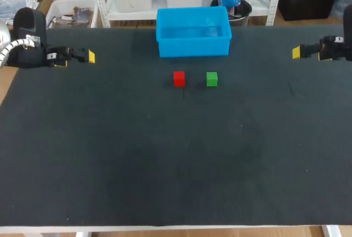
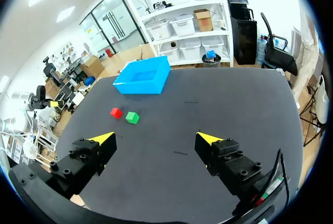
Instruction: Use the left arm to pick the red cube and place it into the blue plastic box first, then use the right arm to grasp the green cube and put it into the same blue plastic box after the first action is fully finished.
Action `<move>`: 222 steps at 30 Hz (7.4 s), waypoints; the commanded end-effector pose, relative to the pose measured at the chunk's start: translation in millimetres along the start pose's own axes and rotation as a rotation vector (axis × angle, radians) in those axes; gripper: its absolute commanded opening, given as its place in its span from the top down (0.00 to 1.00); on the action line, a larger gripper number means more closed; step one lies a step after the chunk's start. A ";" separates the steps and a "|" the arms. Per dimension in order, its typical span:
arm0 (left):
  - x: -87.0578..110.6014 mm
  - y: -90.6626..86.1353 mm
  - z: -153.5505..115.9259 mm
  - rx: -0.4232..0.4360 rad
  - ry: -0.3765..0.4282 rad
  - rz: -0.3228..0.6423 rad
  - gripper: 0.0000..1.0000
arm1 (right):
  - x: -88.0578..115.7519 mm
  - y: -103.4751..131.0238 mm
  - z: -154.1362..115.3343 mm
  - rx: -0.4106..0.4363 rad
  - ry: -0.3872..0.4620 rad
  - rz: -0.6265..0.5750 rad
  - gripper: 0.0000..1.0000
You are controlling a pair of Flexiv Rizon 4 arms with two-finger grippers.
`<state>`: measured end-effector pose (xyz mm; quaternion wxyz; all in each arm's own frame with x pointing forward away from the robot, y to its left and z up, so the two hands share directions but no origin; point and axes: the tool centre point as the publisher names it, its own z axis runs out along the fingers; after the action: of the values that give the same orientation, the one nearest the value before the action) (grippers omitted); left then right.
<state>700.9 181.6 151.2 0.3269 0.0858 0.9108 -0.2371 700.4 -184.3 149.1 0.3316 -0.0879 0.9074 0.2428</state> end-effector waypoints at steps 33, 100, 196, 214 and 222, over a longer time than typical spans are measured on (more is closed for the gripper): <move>0.2 1.2 0.1 0.004 -0.002 0.001 0.00 | -0.1 0.0 -0.1 0.001 0.001 0.000 0.00; -39.7 -65.8 52.3 -0.148 0.131 -0.007 0.00 | -0.1 0.0 -0.1 0.001 0.001 0.000 0.00; 0.2 -134.2 224.7 -0.424 0.370 -0.148 0.00 | -0.1 0.0 -0.1 0.001 0.001 0.000 0.00; 15.1 -116.9 253.8 -0.436 0.398 -0.200 0.00 | -0.1 0.0 -0.1 0.001 0.001 0.000 0.00; 17.3 -115.6 266.5 -0.438 0.424 -0.188 0.00 | -0.1 0.0 -0.1 0.001 0.001 0.000 0.00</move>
<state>789.9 -44.2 6.9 0.1242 -0.0246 0.9910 -0.0441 700.5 -184.2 149.1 0.3315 -0.0878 0.9075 0.2428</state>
